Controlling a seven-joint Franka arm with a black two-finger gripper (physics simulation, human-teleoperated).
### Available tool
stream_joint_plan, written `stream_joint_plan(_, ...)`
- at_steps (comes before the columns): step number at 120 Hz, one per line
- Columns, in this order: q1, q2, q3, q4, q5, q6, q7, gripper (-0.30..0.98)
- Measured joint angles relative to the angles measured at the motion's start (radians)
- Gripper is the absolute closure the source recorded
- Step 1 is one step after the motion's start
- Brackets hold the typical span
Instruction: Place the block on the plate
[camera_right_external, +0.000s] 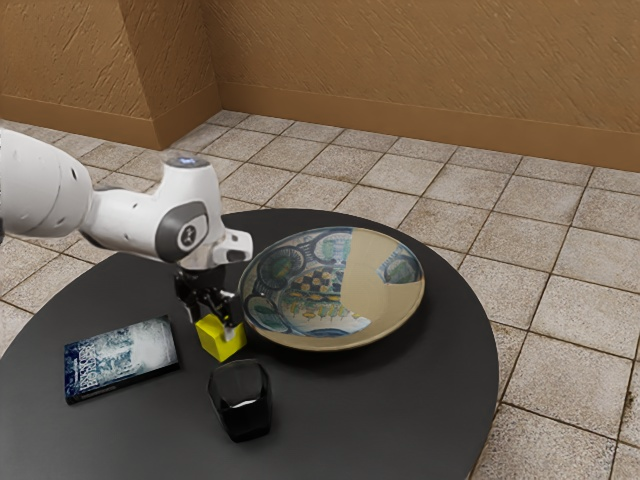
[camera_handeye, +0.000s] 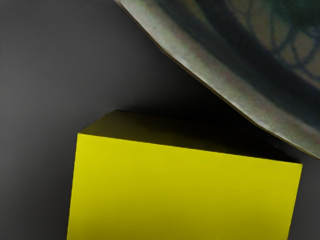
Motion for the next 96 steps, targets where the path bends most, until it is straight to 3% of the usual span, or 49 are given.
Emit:
stream_joint_plan(15,0.000,0.019,-0.006,0.011,-0.001,0.005,0.007,0.03)
stream_joint_plan(42,0.001,0.028,-0.012,0.012,-0.003,0.021,0.012,0.26)
stream_joint_plan(96,0.008,-0.006,-0.011,0.002,0.012,0.027,-0.007,0.41)
